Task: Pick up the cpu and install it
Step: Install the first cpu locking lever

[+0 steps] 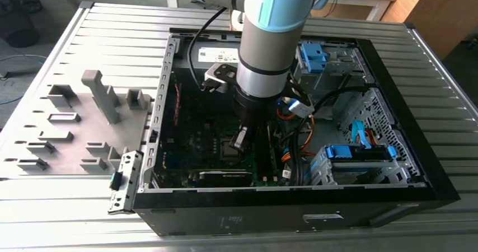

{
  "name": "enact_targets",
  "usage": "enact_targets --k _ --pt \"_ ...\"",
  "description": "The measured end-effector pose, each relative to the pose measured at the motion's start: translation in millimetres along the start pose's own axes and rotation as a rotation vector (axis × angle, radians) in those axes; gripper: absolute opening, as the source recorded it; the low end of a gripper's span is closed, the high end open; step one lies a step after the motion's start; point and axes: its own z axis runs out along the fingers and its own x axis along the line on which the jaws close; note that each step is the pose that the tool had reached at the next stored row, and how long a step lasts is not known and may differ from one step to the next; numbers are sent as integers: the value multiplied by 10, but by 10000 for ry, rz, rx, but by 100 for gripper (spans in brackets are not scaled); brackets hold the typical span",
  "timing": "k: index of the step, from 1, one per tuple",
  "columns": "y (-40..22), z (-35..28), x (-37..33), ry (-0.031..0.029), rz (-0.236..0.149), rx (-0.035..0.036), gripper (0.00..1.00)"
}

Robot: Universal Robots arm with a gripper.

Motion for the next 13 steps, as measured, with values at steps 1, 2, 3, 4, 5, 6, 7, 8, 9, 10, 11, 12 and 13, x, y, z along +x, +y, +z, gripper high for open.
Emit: enact_targets --k 1,2,3,4,5,6,7,8,9,10,11,12,13 --pt "0 2 0 0 -16 2 11" --pt "0 5 -1 -1 -33 4 11" --pt "1 9 -1 -1 -48 7 11" --pt "0 12 -2 -2 -64 9 11" --pt "0 14 -2 -1 -78 11 11" --pt "0 16 -2 -1 -87 12 11" --pt "1 18 -1 -2 -95 13 11" --pt "0 20 -1 -4 -105 14 11" --pt "0 22 0 -5 -115 15 11" --pt "-1 24 1 -6 -125 16 11" --pt "-2 25 4 -6 -136 18 11" --pt "-5 26 8 -6 -148 20 11" --pt "-8 27 13 -6 -157 22 11"
